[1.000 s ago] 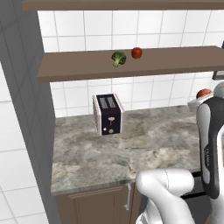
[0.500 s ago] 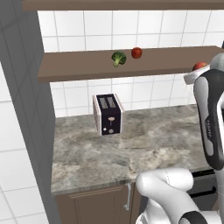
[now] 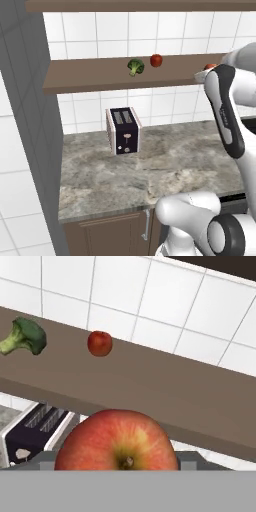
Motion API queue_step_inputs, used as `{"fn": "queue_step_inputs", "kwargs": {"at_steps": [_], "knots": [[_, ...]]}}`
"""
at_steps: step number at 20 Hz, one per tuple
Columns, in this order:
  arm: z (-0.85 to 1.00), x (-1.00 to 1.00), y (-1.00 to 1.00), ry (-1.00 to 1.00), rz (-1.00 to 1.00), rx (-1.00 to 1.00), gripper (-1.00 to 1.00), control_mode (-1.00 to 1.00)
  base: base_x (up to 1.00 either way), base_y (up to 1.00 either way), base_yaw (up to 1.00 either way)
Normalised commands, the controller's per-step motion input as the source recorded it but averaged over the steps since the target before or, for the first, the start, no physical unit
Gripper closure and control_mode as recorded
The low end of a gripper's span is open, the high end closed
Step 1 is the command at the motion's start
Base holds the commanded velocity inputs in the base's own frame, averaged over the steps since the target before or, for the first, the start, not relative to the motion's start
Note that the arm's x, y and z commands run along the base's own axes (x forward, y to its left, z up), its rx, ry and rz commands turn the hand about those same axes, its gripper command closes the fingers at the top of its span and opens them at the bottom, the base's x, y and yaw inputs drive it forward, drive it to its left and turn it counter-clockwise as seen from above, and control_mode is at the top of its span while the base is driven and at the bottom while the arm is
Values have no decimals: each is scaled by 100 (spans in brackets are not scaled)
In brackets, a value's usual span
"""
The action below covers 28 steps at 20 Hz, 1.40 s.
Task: Pick the broccoli, apple, apple from the counter and place them in the cabinet.
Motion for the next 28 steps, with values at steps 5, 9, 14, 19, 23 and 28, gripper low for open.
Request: {"fn": "queue_step_inputs", "kwargs": {"at_steps": [5, 9, 14, 19, 23, 28], "knots": [[-3, 73, 0, -3, 0, 12, 100, -100, 0, 0, 0], [0, 69, 0, -1, 0, 8, 100, -100, 0, 0, 0], [-15, 76, 0, 0, 0, 3, 100, -100, 0, 0, 0], [-27, 83, 0, 0, 2, 3, 100, -100, 0, 0, 0], [-37, 91, 0, 0, 3, 3, 100, -100, 0, 0, 0], [-31, 79, 0, 0, 3, 1, 100, -100, 0, 0, 0]]}}
